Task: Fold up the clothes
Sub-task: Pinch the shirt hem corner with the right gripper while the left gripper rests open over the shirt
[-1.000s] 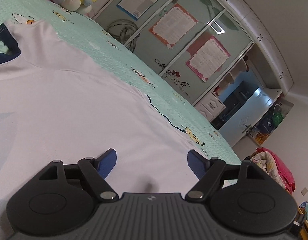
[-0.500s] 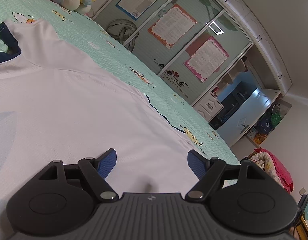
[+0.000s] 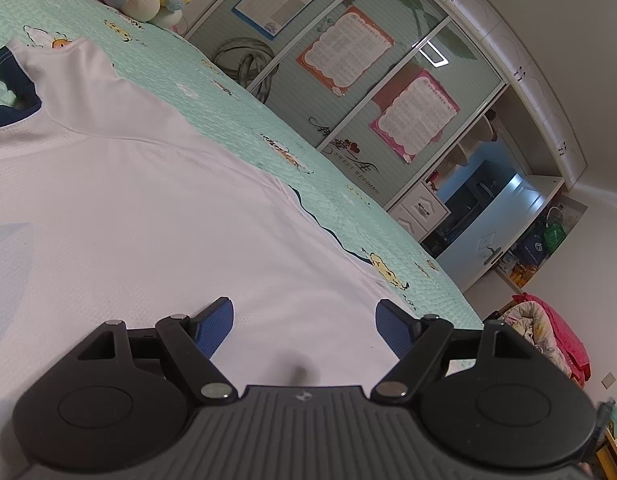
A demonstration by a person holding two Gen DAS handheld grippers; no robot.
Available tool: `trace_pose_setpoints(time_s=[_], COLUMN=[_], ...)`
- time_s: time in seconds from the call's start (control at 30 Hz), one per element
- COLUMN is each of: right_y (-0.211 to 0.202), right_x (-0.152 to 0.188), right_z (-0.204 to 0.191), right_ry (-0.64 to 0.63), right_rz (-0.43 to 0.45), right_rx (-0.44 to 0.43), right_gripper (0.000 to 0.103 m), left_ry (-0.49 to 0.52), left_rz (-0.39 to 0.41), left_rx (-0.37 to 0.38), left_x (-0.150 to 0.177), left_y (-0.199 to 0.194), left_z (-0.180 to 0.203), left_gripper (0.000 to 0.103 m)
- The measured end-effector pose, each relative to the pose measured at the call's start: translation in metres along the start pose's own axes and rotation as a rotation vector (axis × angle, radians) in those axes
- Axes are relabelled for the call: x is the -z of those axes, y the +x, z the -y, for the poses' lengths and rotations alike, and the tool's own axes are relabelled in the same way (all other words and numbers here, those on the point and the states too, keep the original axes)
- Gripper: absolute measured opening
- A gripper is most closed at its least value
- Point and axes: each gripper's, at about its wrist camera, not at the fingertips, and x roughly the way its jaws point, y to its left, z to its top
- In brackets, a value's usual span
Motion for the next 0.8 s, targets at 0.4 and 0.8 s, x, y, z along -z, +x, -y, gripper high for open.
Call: trace_pose_setpoints(time_s=[0.4,0.8], right_y=[-0.068,-0.084], right_x=[0.064,0.071], right_z=[-0.001,0.01], right_ry=[0.017,-0.055], right_rz=[-0.034,-0.073], right_rx=[-0.134,-0.079], right_gripper=[0.025,0.0], left_ry=[0.006,0.007], left_rz=[-0.001,-0.003], left_rx=[-0.003,-0.004], left_x=[0.001,0.0], left_y=[0.001,0.002], left_z=[0.0,0.001], left_gripper=[0.083,0.083])
